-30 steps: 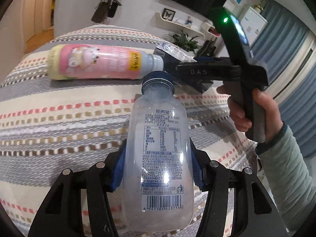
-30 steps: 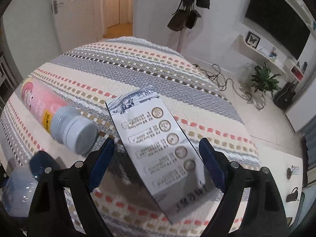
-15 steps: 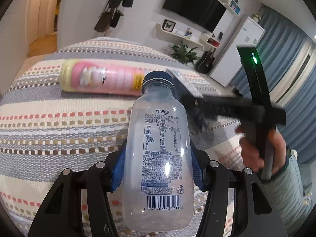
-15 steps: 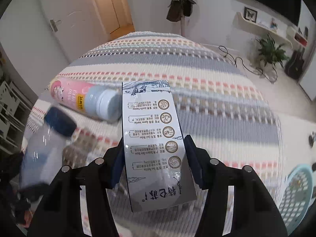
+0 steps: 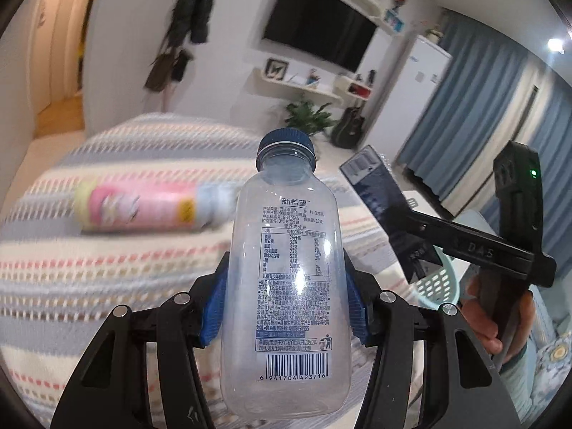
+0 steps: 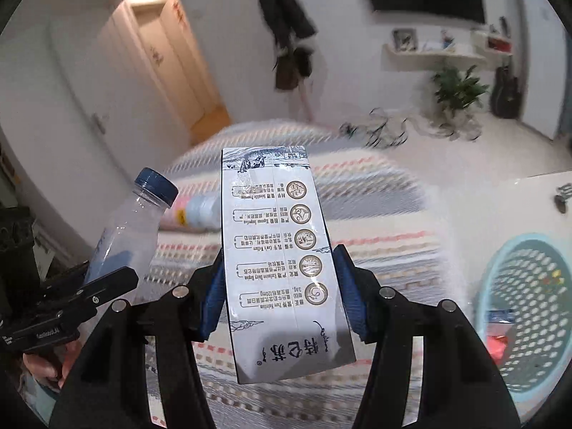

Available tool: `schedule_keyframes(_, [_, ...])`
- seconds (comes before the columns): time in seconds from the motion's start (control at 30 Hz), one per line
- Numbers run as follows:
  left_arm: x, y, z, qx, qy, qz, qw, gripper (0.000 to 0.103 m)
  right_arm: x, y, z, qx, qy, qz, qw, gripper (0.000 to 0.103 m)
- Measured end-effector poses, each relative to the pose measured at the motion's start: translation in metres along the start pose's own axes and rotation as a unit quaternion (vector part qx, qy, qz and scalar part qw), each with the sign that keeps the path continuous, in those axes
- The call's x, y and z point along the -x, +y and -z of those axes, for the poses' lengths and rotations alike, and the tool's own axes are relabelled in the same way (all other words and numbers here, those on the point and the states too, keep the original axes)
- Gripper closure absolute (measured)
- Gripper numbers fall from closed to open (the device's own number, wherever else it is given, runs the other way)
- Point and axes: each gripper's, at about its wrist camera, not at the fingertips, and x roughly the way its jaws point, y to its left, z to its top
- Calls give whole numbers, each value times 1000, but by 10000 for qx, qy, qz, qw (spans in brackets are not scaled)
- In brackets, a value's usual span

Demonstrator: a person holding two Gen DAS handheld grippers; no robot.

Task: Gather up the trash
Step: 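Carry the bottle and milk box over the blue basket and open both tools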

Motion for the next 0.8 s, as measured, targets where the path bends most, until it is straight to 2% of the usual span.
schedule_keyframes(0.2, [-15,-69,-26,-567,-137,345,9977,49,66,-52,-4,-313,-688,683,9948,50])
schedule_keyframes(0.33, [-36,-115,-40,-824,-114,641,9945,49,96,-97,2,-674,-929,1163,9866,50])
schedule_keyframes(0.43, [-59,-152,-47,-1062,-30,867,9906,49,109,-134,13,-1001,-1002,1559,9776,50])
schedule_keyframes(0.53, [-80,-188,-45,-1415,38,951,9854,49,118,-173,27,-1484,-1019,2046,9621,50])
schedule_keyframes(0.7, [-131,-242,-37,-1642,413,1374,9759,49,119,-220,51,-1977,-961,2359,9466,50])
schedule_keyframes(0.8, [-165,-265,-28,-1745,679,1479,9711,49,117,-247,65,-2181,-825,2525,9391,50])
